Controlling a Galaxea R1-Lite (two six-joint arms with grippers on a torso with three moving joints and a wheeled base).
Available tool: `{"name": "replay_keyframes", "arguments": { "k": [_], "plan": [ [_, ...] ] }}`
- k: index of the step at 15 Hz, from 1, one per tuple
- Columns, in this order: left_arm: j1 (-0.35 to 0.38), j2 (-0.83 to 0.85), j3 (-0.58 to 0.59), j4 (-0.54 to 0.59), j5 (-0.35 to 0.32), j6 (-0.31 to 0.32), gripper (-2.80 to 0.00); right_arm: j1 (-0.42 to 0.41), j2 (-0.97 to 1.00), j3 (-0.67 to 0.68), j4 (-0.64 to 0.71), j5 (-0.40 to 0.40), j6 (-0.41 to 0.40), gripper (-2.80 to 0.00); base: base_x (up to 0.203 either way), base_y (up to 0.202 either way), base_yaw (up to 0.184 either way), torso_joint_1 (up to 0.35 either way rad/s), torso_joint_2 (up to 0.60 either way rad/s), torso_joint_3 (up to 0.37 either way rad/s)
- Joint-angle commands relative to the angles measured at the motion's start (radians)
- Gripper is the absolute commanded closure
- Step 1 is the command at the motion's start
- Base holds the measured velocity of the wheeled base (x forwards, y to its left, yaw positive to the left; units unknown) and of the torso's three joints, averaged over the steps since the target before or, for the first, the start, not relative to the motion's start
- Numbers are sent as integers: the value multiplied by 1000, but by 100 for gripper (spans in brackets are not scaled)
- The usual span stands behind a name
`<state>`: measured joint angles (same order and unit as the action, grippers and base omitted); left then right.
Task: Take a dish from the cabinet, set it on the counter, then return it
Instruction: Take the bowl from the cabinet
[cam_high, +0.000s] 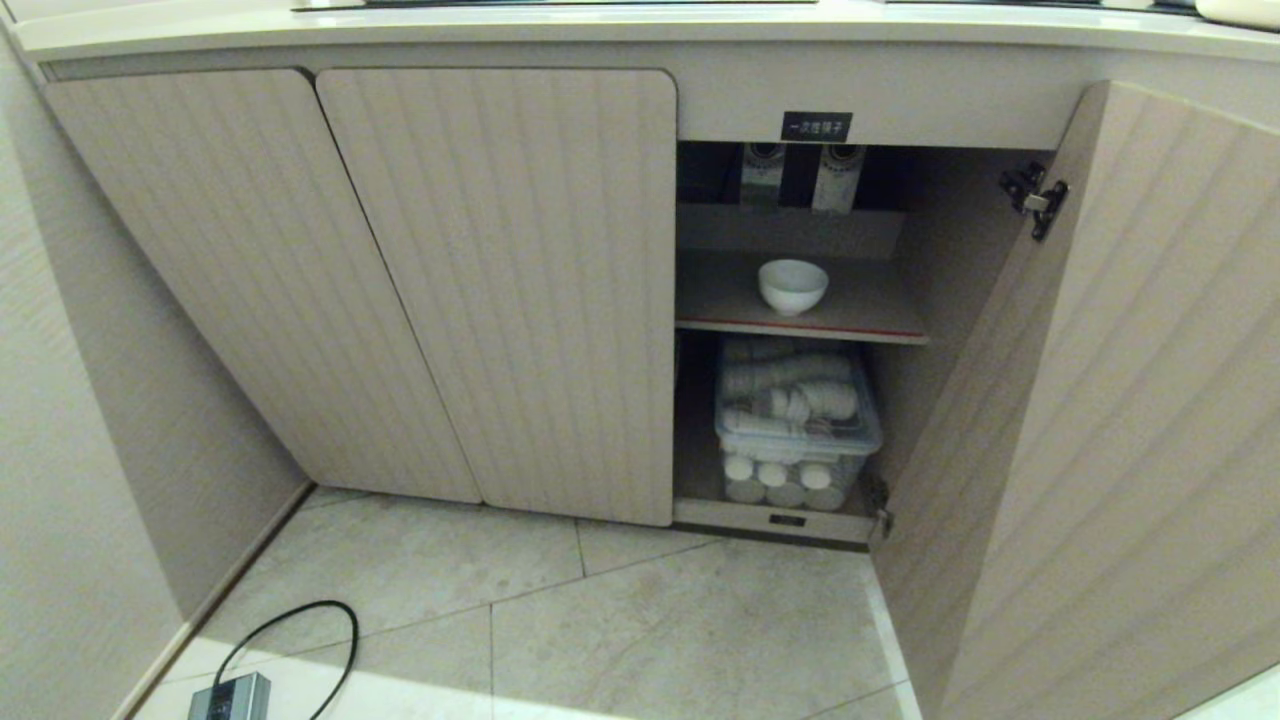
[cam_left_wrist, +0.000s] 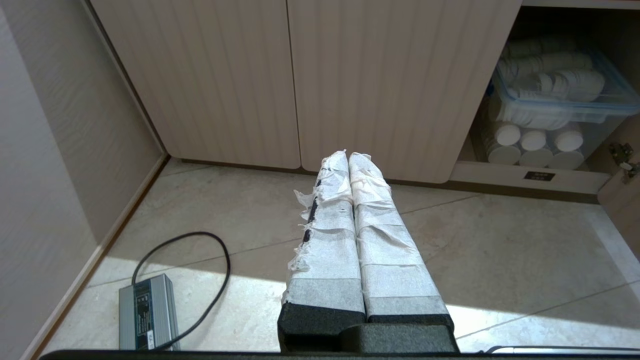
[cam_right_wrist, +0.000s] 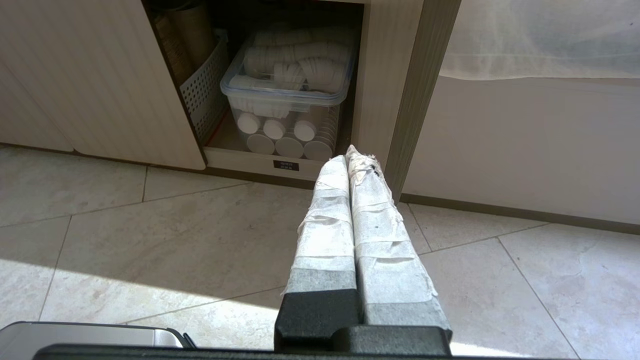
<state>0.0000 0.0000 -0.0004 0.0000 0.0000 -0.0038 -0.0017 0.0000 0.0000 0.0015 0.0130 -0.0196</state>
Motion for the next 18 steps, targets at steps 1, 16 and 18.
{"name": "replay_keyframes", "arguments": {
  "k": [1, 16, 18],
  "plan": [
    [0, 0, -1, -1, 0, -1, 0, 0, 0, 0, 0, 1, 0, 0, 0, 0, 0, 0, 0, 0],
    [0, 0, -1, 0, 0, 1, 0, 0, 0, 0, 0, 1, 0, 0, 0, 0, 0, 0, 0, 0],
    [0, 0, -1, 0, 0, 1, 0, 0, 0, 0, 0, 1, 0, 0, 3, 27, -5, 3, 3, 3]
  ]
}}
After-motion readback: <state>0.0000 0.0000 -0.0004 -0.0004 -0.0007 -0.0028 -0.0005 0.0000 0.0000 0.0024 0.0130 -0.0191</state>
